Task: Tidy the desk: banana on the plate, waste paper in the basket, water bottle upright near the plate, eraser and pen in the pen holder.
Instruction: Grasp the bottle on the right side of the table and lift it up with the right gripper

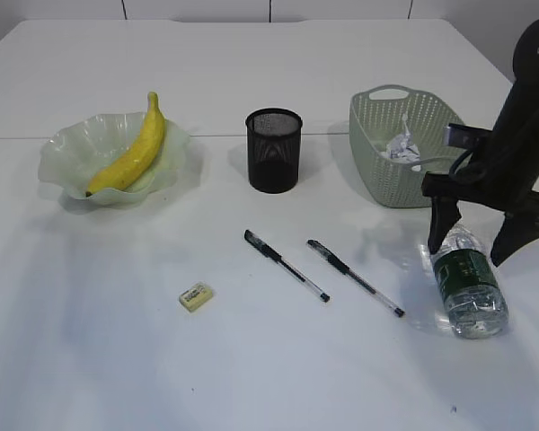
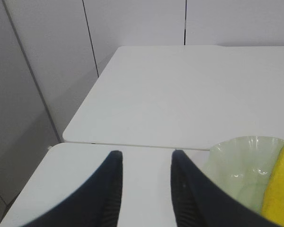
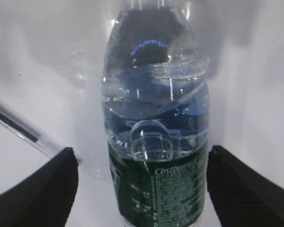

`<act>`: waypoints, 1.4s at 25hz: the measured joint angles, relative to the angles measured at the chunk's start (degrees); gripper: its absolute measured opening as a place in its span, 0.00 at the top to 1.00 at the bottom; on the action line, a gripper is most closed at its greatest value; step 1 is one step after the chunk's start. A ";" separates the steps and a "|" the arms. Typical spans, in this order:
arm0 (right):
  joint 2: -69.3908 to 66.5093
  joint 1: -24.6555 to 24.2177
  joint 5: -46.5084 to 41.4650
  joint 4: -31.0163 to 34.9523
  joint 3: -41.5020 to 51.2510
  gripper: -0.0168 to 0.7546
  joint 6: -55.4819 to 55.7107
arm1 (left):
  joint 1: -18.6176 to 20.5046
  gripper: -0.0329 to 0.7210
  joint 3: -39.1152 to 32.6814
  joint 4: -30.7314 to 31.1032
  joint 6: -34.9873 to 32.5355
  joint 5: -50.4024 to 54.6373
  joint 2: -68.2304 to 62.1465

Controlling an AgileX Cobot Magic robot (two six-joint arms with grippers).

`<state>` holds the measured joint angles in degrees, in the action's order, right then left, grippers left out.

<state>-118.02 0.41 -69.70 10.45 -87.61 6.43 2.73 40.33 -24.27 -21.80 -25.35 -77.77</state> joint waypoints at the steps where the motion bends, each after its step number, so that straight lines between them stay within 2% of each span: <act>1: -0.39 0.00 0.00 0.00 0.00 0.15 0.00 | 0.00 0.64 0.00 0.00 0.00 0.00 0.00; 13: -2.69 0.00 3.33 0.00 -2.87 0.15 -0.21 | 0.00 0.64 0.00 0.00 -0.10 0.33 0.00; 28: -7.70 0.00 2.49 -0.10 -6.71 0.16 -0.33 | 0.00 0.64 0.00 0.00 -0.10 0.43 0.00; 35: -7.70 0.00 1.02 -1.01 -6.84 0.20 -0.43 | 0.00 0.64 0.00 0.25 -0.10 0.30 0.00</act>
<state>-125.71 0.41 -68.67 9.44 -94.45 6.00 2.73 40.33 -24.02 -21.90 -25.06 -77.77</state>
